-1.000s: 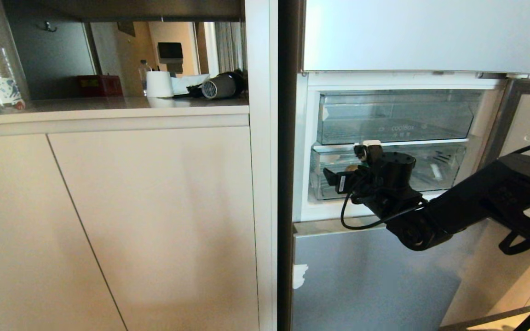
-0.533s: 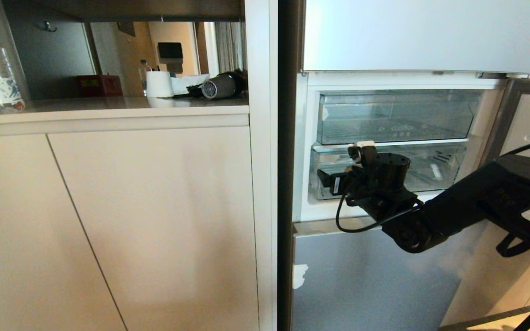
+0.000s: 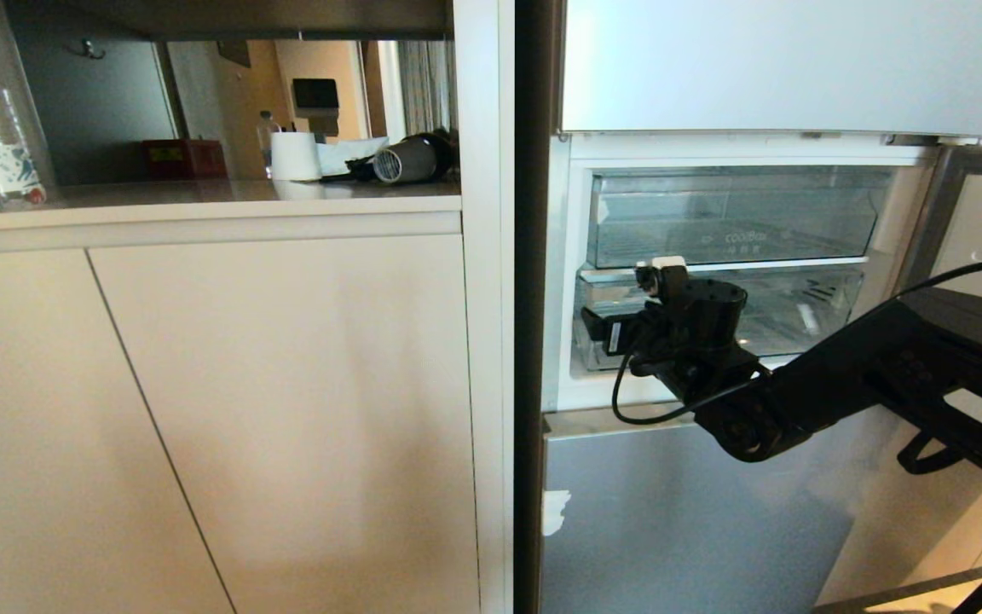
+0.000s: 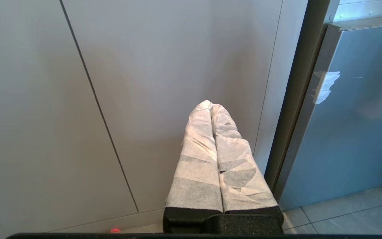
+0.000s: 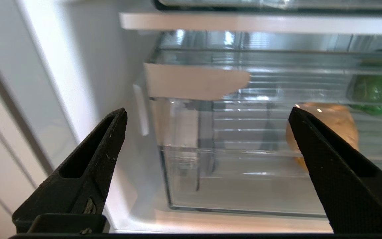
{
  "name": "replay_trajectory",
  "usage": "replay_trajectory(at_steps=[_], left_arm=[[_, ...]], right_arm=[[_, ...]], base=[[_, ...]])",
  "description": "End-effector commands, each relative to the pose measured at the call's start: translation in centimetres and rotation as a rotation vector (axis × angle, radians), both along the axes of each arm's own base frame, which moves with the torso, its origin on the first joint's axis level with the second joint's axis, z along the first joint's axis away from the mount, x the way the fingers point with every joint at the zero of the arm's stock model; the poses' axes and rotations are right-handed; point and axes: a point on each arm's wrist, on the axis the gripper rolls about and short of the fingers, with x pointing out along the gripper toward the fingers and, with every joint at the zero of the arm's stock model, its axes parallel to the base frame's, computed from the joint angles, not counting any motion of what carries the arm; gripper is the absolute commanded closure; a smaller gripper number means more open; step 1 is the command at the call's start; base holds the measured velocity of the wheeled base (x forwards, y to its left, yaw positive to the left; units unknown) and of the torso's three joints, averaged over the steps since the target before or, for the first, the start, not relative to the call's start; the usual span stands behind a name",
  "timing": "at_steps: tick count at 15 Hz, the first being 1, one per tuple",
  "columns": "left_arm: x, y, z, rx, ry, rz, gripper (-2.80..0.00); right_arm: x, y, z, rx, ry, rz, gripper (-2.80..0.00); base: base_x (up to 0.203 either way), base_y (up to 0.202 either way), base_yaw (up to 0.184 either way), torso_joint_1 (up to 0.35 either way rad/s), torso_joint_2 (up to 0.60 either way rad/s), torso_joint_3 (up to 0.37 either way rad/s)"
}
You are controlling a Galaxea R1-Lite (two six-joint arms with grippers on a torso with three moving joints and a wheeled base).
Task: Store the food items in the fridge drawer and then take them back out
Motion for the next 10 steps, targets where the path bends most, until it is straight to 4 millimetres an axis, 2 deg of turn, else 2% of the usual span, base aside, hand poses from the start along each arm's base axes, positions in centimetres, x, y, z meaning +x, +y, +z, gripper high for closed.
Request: replay_trajectory(at_steps=[1,5,10], left_arm=[[0.0,0.0,0.0,0.0,-0.001,0.0,0.0],[0.0,0.0,0.0,0.0,0.0,0.0,0.0],[0.0,0.0,0.0,0.0,0.0,0.0,0.0]], right_arm=[[0.1,0.1,-0.1,-0.001,0.002,0.0,-2.8],[0.3,0.0,-0.5,-0.003,0.013,-0.008,-2.8],[0.8,-1.2,-0.5,-0.002,0.01,-0.04,-2.8]], base=[[0.0,0.0,0.0,0.0,0.0,0.0],[0.0,0.0,0.0,0.0,0.0,0.0],[0.0,0.0,0.0,0.0,0.0,0.0]])
